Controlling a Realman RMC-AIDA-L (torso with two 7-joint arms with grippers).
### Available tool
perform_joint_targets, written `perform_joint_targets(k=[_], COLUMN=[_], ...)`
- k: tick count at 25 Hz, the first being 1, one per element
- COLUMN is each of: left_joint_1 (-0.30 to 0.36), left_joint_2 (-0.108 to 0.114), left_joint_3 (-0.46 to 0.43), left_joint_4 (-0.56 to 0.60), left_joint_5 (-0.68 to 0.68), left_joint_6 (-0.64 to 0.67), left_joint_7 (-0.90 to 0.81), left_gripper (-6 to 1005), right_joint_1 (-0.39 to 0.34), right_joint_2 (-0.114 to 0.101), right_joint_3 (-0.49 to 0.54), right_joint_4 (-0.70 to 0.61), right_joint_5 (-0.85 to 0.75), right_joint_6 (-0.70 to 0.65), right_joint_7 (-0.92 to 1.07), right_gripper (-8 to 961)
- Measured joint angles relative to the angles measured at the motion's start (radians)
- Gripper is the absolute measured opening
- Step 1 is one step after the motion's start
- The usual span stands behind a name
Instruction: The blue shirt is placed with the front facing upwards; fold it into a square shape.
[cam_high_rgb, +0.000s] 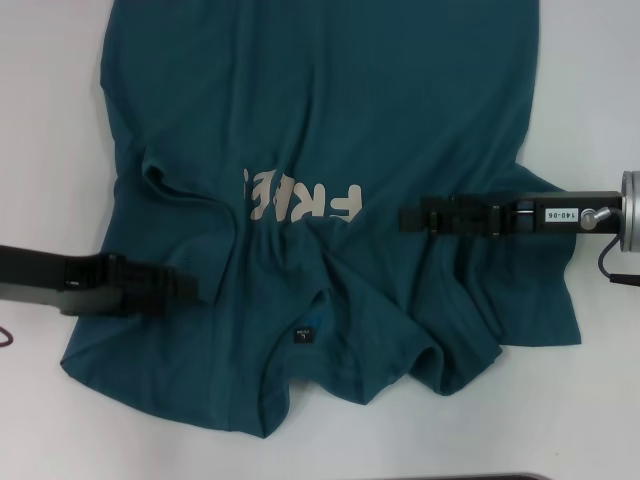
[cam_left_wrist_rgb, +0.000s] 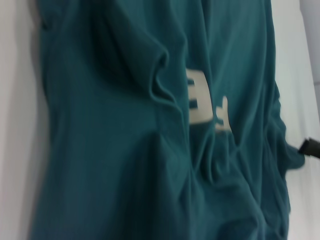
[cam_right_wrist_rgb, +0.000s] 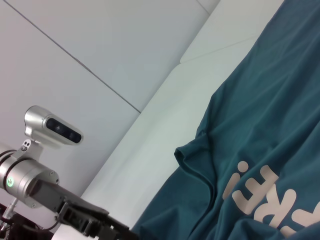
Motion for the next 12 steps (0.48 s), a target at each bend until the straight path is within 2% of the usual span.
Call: perform_joint_targets(k=[8, 12], left_joint_1=[0.009, 0.008], left_joint_2=[0.005, 0.007], left_joint_3=[-0.011, -0.078], left_joint_4=[-0.002, -0.014], left_joint_5=[0.002, -0.015], left_joint_6=[0.035, 0.025], left_joint_7=[0.002, 0.01], left_gripper=[675, 674], right_joint_1=[0.0, 0.001], right_joint_2=[-0.002, -0.003], right_joint_3=[0.0, 0.0], right_joint_4=[0.004, 0.005], right_joint_5=[0.0, 0.0], right_joint_6=[0.002, 0.002], right_joint_7=[0.0, 0.0], right_gripper=[942, 942])
